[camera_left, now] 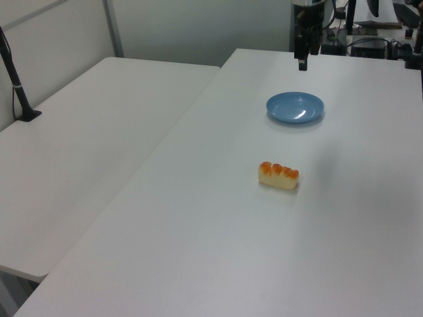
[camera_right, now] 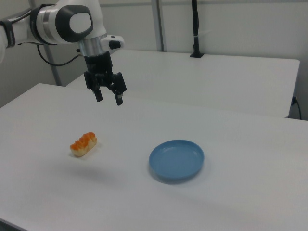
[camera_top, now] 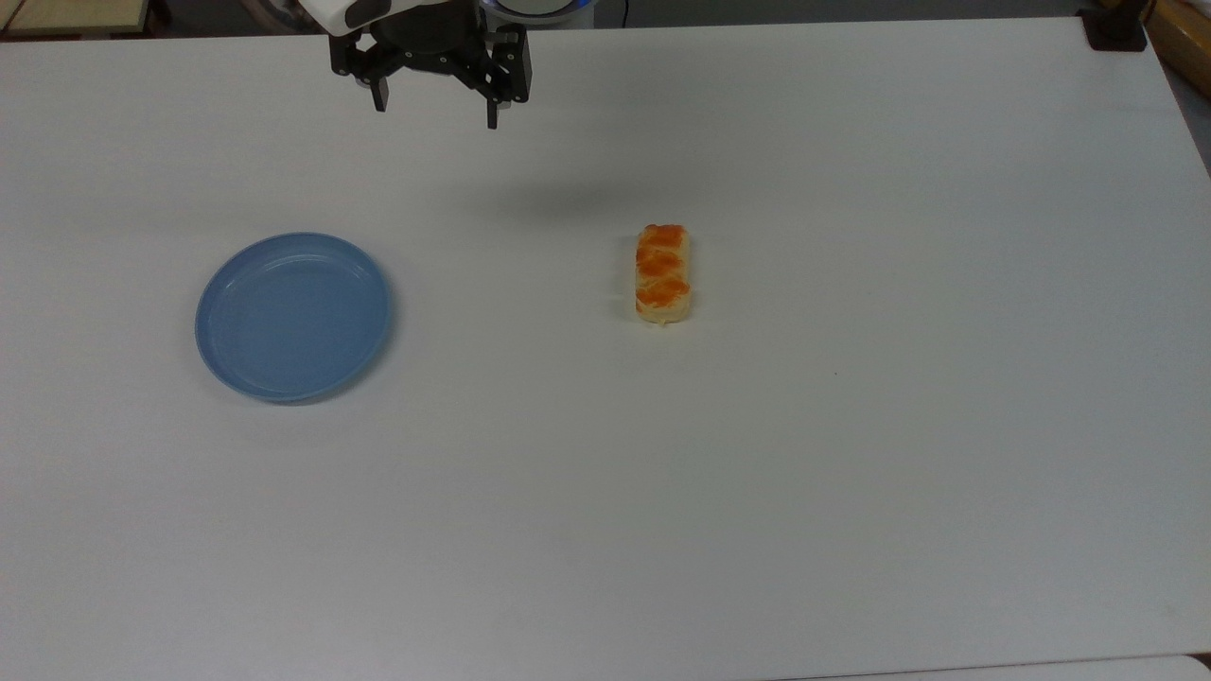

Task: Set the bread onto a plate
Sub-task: 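Move the open gripper toward the orange-topped bread roll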

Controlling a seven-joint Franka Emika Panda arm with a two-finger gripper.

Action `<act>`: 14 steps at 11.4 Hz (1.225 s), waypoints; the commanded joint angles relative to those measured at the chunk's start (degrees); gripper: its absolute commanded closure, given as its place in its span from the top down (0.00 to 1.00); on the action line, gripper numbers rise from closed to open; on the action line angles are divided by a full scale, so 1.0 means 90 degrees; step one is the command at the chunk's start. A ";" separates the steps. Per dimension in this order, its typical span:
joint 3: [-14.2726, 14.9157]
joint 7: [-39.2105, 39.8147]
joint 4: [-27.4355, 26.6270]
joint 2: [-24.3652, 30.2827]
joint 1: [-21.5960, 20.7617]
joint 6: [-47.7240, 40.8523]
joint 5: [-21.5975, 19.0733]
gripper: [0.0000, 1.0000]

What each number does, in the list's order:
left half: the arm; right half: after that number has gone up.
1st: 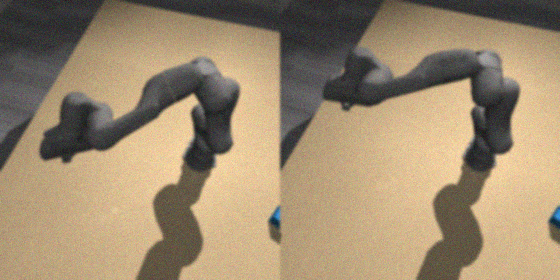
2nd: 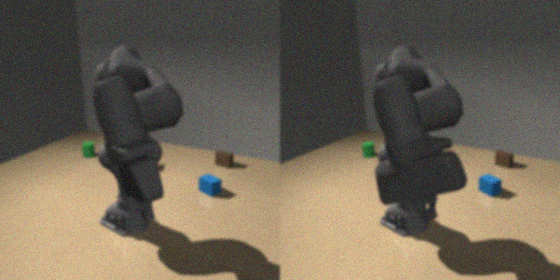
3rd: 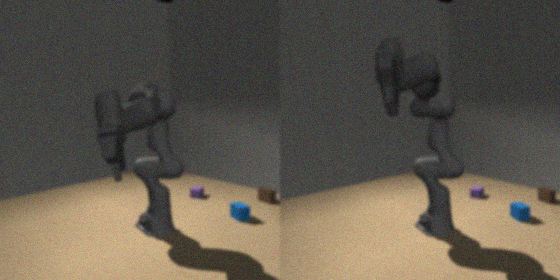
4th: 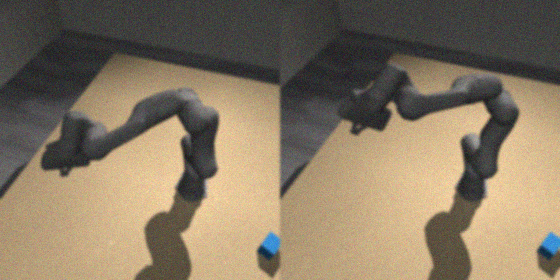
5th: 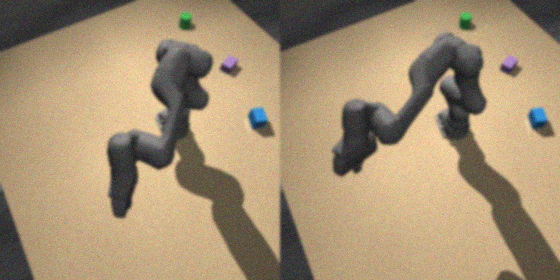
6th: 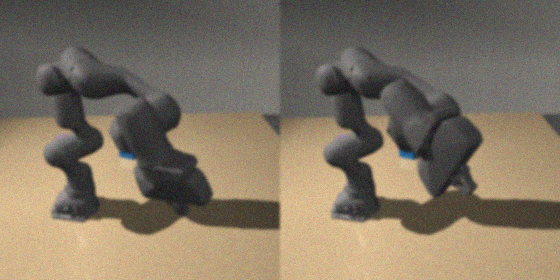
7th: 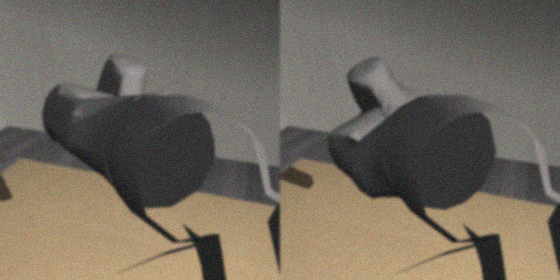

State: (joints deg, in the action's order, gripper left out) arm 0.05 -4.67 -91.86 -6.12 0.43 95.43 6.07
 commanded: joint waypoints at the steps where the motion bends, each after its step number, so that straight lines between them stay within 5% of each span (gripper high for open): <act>1: 0.0062 0.0118 -0.0058 0.0046 -0.0019 -0.0008 -0.0234 1.00; 14: 0.0004 0.0060 -0.0067 -0.0013 -0.0077 -0.0037 -0.0450 1.00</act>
State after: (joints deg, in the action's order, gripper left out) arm 0.07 -4.67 -91.87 -6.76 0.50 95.43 3.46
